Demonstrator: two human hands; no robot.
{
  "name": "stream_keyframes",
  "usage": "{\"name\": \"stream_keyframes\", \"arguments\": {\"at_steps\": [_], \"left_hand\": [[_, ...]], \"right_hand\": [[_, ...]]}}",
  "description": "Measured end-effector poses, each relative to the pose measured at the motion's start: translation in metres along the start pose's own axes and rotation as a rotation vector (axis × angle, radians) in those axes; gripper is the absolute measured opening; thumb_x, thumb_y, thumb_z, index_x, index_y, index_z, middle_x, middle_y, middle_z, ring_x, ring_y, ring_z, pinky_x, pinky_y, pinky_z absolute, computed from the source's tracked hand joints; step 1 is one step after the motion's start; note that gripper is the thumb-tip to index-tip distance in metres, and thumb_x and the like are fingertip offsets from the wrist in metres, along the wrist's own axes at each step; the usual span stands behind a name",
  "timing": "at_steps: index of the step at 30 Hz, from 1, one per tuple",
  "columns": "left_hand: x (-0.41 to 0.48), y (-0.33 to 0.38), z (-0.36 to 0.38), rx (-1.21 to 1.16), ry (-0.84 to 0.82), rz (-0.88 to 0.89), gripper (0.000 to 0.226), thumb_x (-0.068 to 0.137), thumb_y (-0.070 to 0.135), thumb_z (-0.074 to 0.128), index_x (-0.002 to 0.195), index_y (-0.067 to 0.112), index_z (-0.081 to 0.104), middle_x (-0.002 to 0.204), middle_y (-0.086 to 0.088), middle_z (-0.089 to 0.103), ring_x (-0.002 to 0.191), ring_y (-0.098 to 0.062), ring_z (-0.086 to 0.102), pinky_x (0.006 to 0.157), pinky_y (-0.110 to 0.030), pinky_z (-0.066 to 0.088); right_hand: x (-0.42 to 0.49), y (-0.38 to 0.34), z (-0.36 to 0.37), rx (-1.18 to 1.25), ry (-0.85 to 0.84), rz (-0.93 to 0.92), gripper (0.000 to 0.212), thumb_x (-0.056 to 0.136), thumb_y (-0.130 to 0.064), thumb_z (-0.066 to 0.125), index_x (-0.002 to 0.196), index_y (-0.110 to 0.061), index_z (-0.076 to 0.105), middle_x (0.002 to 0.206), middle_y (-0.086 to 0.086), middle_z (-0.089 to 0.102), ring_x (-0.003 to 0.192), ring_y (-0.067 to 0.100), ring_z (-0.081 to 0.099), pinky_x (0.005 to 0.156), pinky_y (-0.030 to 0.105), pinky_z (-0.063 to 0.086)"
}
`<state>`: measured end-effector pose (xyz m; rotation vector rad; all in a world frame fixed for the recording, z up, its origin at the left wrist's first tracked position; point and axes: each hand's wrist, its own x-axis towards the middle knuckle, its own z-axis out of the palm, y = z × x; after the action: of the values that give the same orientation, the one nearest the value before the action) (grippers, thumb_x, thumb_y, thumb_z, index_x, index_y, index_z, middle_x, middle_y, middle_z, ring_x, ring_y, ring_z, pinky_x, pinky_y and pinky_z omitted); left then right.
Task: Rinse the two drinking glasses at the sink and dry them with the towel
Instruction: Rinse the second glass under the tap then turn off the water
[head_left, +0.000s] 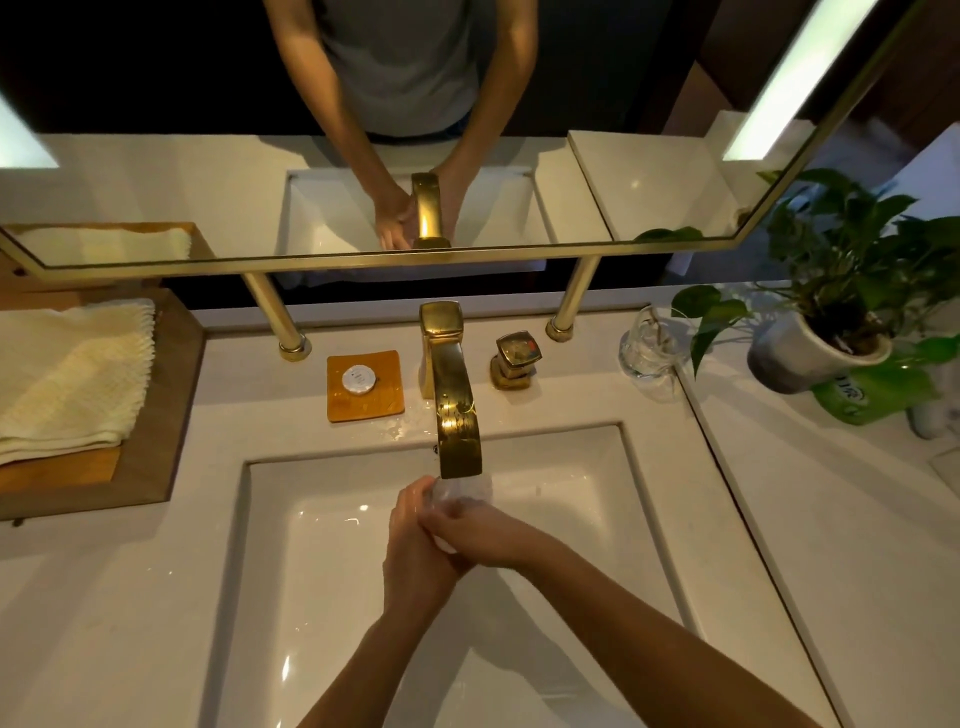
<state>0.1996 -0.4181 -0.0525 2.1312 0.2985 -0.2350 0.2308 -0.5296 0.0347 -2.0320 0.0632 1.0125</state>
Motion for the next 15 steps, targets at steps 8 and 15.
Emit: {"name": "stream_keyframes", "arguments": {"at_steps": [8, 15], "left_hand": [[-0.002, 0.024, -0.016, 0.044, -0.059, 0.147, 0.073, 0.062, 0.027, 0.083, 0.123, 0.023, 0.043, 0.111, 0.009, 0.051, 0.097, -0.009, 0.055, 0.076, -0.030, 0.055], [-0.001, 0.028, -0.015, -0.001, 0.047, 0.162, 0.063, 0.072, 0.021, 0.077, 0.125, 0.014, 0.044, 0.112, 0.001, 0.054, 0.100, -0.014, 0.057, 0.081, -0.029, 0.053]], "right_hand": [[-0.006, 0.015, -0.002, -0.490, 0.172, -0.207, 0.045, 0.095, -0.055, 0.042, 0.098, -0.021, 0.070, 0.094, 0.002, 0.069, 0.085, 0.017, 0.064, 0.082, 0.033, 0.053], [-0.010, 0.013, 0.011, -0.228, 0.162, -0.257, 0.037, 0.102, -0.039, 0.038, 0.123, -0.017, 0.060, 0.115, 0.011, 0.066, 0.104, 0.022, 0.063, 0.094, 0.035, 0.050]]}}
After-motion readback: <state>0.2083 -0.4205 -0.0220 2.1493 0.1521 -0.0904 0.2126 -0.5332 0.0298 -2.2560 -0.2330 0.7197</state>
